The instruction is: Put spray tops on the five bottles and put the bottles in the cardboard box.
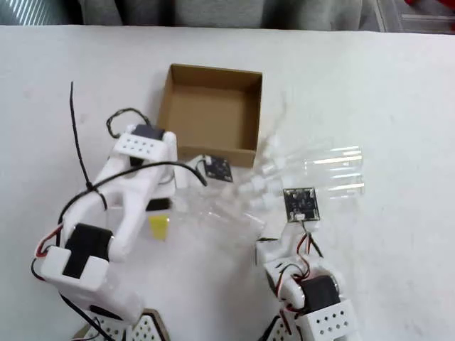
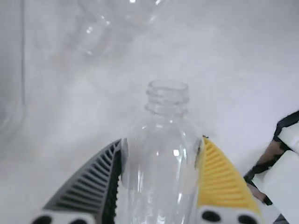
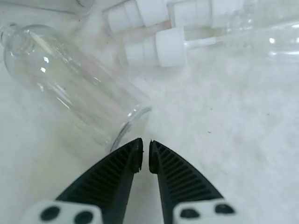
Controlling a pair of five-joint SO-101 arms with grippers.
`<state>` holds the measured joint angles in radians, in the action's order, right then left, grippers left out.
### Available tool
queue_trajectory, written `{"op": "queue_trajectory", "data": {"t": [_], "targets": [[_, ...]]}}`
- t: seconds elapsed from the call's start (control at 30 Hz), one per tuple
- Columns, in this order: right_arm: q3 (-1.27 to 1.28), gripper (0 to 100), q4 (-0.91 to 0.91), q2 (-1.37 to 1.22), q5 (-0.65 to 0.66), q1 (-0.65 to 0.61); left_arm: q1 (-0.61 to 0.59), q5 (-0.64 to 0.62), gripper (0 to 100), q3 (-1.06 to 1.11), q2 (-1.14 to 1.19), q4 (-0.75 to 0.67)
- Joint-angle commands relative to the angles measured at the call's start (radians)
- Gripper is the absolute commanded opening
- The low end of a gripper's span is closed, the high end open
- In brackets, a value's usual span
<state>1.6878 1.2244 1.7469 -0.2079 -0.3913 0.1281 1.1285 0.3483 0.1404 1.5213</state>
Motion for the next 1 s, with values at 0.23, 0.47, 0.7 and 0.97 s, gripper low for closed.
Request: {"op": "queue_trajectory", "data": {"t": [0.23, 0.47, 0.7, 0.97], "targets": [[0.005, 1.7, 0.016, -0.001, 0.008, -0.010, 0.013, -0.221, 4, -0.155, -0.012, 0.104], [0.005, 1.8, 0.016, -0.001, 0.008, -0.010, -0.015, -0.347, 4, -0.149, -0.013, 0.069], [0.005, 1.8, 0.016, -0.001, 0.008, -0.010, -0.076, -0.499, 4, -0.141, -0.012, -0.023], [0.005, 1.8, 0.016, -0.001, 0.008, -0.010, -0.085, -0.542, 9, 0.092, -0.012, -0.233]]}}
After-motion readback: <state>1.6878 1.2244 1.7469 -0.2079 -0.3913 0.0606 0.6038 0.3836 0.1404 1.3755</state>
